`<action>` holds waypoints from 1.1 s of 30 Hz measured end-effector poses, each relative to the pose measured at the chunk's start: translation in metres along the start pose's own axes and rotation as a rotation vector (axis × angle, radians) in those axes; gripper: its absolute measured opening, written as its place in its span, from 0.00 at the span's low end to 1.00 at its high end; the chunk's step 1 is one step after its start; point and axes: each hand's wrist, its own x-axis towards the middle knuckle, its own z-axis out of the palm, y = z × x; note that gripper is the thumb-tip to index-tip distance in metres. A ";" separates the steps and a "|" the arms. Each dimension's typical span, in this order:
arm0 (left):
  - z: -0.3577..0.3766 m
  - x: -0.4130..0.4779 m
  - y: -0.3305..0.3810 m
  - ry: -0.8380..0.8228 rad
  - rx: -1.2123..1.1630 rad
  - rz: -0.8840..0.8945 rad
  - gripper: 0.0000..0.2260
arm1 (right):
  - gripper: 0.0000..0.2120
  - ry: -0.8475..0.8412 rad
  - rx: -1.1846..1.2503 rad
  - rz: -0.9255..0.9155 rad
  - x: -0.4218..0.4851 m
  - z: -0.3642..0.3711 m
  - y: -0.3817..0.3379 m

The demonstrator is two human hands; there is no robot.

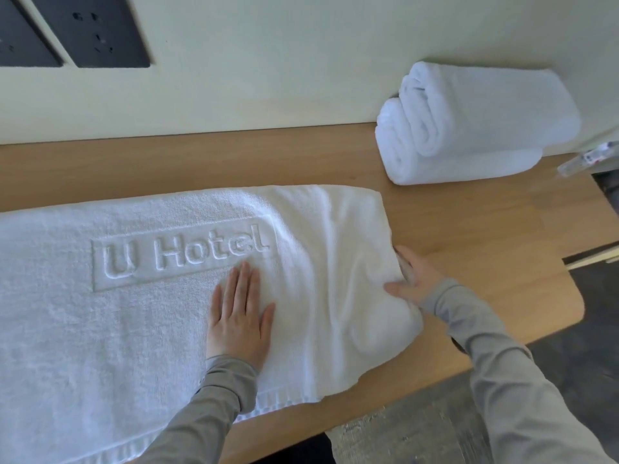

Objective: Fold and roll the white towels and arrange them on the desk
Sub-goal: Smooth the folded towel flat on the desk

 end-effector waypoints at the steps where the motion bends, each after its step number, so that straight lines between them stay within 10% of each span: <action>1: 0.000 0.000 0.000 -0.002 0.003 -0.002 0.29 | 0.33 0.066 -0.057 0.014 0.000 -0.006 -0.004; 9: 0.001 0.001 0.001 0.013 0.005 0.002 0.28 | 0.26 0.315 0.202 0.355 -0.037 0.039 0.066; 17: 0.002 0.000 0.002 0.024 0.017 -0.002 0.29 | 0.20 0.674 -0.037 0.172 -0.057 0.077 0.079; 33: 0.002 0.000 0.003 0.026 0.038 -0.034 0.29 | 0.08 0.581 0.260 0.294 -0.068 0.062 0.099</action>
